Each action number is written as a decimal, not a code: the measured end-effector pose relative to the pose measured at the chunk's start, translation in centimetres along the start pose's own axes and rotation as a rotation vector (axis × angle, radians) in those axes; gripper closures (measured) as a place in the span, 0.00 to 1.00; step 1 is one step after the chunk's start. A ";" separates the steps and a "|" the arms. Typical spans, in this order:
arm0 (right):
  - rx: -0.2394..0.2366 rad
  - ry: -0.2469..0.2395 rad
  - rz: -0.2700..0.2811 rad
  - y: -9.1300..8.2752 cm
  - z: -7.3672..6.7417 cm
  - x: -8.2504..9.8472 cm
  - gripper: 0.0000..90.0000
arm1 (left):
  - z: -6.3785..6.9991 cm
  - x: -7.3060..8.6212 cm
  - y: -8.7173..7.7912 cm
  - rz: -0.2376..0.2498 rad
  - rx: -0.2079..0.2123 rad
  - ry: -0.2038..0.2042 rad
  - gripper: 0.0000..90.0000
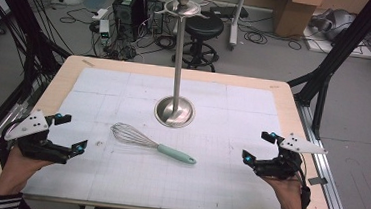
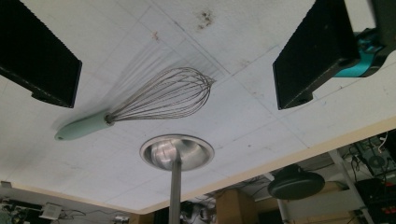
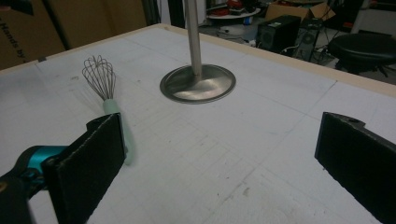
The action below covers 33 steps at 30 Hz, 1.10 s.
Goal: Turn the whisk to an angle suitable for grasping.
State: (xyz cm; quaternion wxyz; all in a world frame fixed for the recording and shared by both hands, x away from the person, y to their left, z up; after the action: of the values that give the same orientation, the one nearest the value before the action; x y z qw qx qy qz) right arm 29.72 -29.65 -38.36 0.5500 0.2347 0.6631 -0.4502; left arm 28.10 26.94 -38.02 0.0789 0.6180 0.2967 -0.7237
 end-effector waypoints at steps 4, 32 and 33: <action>-0.001 -0.004 -0.003 -0.2 0.1 0.1 0.01 | -0.1 -0.1 0.0 0.008 0.003 -0.005 0.02; 0.007 -0.002 -0.002 -0.6 0.1 0.1 0.01 | -0.8 -2.1 1.7 -0.051 0.131 0.072 0.02; 0.006 -0.005 -0.001 -0.6 0.1 0.0 0.01 | -0.8 -2.1 1.7 -0.051 0.131 0.072 0.02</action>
State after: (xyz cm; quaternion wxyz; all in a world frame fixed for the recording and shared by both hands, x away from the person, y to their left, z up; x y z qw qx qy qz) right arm 29.28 -29.99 -38.17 0.5506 0.2351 0.6605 -0.4531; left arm 30.10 25.45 -36.71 0.0089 0.6398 0.2671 -0.7206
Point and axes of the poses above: each handheld gripper's, and its own axes: y roughly forward along the jaws, x roughly out of its underside, z roughly to its right, the point moved 4 cm from there along y, roughly forward along the jaws, and after that the axes turned 14 degrees about x, right-handed, at the moved point
